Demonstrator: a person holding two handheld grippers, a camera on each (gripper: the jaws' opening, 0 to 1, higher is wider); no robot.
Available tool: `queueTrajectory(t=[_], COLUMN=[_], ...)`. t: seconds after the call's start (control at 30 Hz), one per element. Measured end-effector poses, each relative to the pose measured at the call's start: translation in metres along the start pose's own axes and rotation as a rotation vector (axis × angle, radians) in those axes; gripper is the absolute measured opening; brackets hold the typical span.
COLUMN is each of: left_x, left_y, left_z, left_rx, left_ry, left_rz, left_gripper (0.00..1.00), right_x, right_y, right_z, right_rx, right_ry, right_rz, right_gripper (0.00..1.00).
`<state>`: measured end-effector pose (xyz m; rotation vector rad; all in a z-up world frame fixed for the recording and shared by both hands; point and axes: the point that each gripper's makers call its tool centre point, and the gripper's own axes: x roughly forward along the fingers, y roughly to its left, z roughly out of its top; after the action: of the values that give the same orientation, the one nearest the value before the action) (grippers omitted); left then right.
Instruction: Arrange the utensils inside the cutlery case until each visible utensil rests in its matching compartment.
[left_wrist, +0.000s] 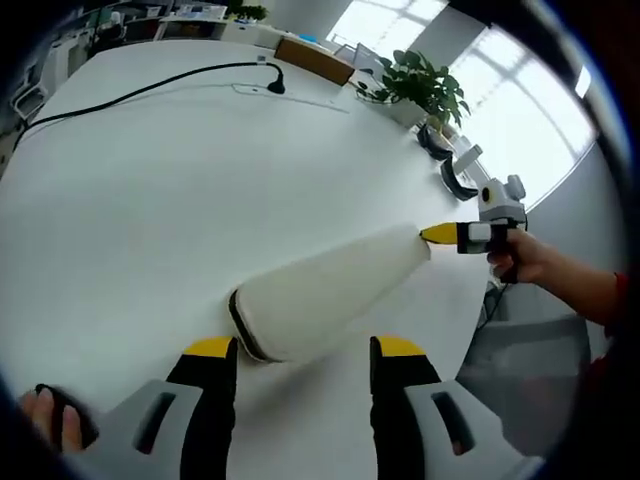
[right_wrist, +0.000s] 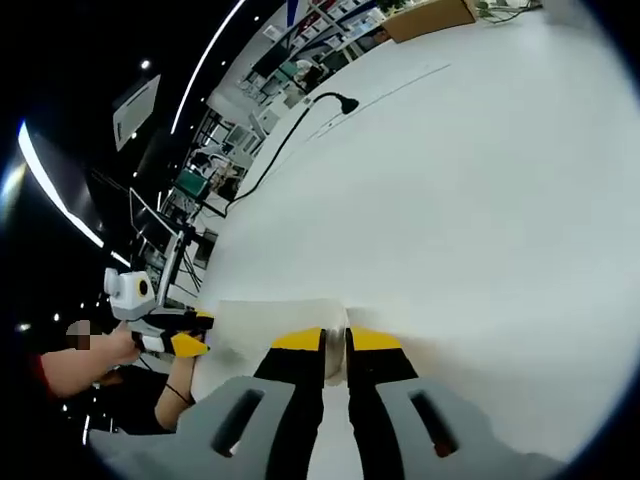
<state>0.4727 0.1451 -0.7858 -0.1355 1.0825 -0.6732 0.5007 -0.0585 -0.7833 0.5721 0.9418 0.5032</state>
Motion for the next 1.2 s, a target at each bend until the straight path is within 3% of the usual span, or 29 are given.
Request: queueTrajectory(t=[0.1,0.3,0.4,0.43,0.47,0.5,0.6,0.67,0.73,0.83,0.9,1.03,1.13,1.2], left_x=[0.000,-0.001,0.001,0.002,0.003,0.003,0.004,0.003,0.002,0.003,0.003,0.002,0.002,0.002], left_y=[0.000,0.004,0.004,0.004,0.003,0.003,0.003,0.004,0.005,0.007,0.008,0.015,0.021,0.021], left_z=[-0.001,-0.002,-0.004,-0.005,-0.006,-0.007,-0.010,-0.011,-0.009,-0.008,-0.007,-0.002,0.003,0.005], left_rx=[0.020,0.001,0.019,0.023,0.030,0.052,0.068,0.078,0.071,0.076,0.084,0.064,-0.024,-0.089], left_ry=[0.000,-0.011,-0.001,0.001,0.009,0.016,0.026,0.024,0.015,0.016,0.013,-0.001,-0.031,-0.044], left_rz=[0.017,0.029,0.038,0.041,0.044,0.048,0.050,0.054,0.051,0.051,0.059,0.081,0.089,0.059], left_gripper=[0.54,0.49,0.48,0.48,0.49,0.49,0.48,0.46,0.45,0.43,0.41,0.34,0.33,0.34], right_x=[-0.001,-0.005,-0.001,0.001,0.002,0.002,0.003,0.002,0.001,0.002,0.002,0.002,0.002,0.002], right_y=[0.000,0.001,-0.003,-0.006,0.000,0.000,0.001,0.002,0.014,0.008,0.005,0.001,0.001,0.000], right_z=[0.002,0.004,-0.003,-0.012,-0.007,-0.006,-0.002,0.000,0.002,0.006,0.006,0.005,0.006,0.005], right_rx=[-0.002,0.075,0.035,0.003,0.018,0.021,-0.062,-0.072,-0.025,-0.066,-0.042,-0.049,-0.031,-0.033], right_ry=[-0.011,-0.041,-0.020,0.017,-0.019,-0.024,-0.042,-0.032,-0.033,-0.038,-0.030,-0.035,-0.037,-0.038], right_rz=[-0.003,0.026,0.010,-0.003,0.034,0.017,0.000,-0.009,0.049,0.013,0.014,0.007,0.016,0.016], right_gripper=[0.05,0.04,0.05,0.06,0.07,0.07,0.07,0.05,0.04,0.04,0.04,0.04,0.04,0.04])
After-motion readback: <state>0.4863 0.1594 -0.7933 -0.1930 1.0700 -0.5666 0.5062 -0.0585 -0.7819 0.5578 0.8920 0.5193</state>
